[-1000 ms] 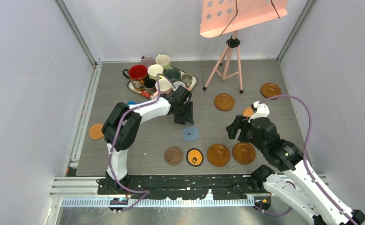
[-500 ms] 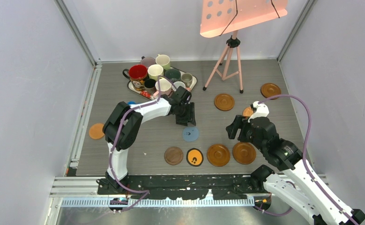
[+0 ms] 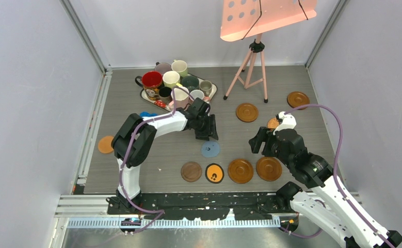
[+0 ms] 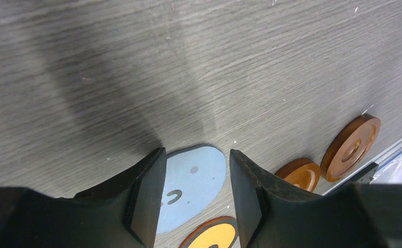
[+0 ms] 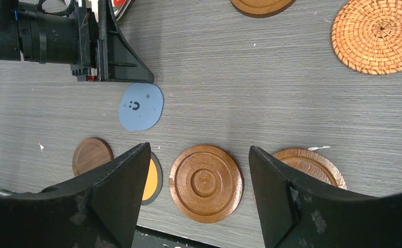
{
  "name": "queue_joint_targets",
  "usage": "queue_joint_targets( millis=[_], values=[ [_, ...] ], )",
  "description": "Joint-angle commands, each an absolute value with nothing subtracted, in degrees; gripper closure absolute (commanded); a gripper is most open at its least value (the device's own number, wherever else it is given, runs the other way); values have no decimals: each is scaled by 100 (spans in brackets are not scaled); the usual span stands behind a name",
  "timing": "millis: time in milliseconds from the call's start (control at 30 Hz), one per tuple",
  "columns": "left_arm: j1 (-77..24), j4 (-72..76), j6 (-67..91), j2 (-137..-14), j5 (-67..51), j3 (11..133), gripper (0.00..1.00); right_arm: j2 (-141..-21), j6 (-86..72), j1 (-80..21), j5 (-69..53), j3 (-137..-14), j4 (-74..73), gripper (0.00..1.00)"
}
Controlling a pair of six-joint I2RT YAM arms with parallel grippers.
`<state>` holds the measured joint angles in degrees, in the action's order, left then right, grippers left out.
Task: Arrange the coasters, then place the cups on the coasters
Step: Move the coaster to the center of the board.
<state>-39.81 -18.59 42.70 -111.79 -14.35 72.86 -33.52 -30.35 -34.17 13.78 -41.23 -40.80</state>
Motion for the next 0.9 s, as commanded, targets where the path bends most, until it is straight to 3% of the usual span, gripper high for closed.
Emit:
queue_joint_targets(
  millis=[0, 467, 867],
  values=[
    [-4087, -1986, 4307, -11101, -1485, 7049, 49, -3389, -3074, -3428, 1332, -4168, -3874, 23],
    [-3914, -2938, 4017, -10535, -466, 7511, 42, -3396, -3086, -3428, 1293, -4199, -3850, 23],
    [-3939, -2454, 4190, -10319, -824, 6708, 39, -3420, -3110, -3428, 1246, -4175, -3787, 23]
  ],
)
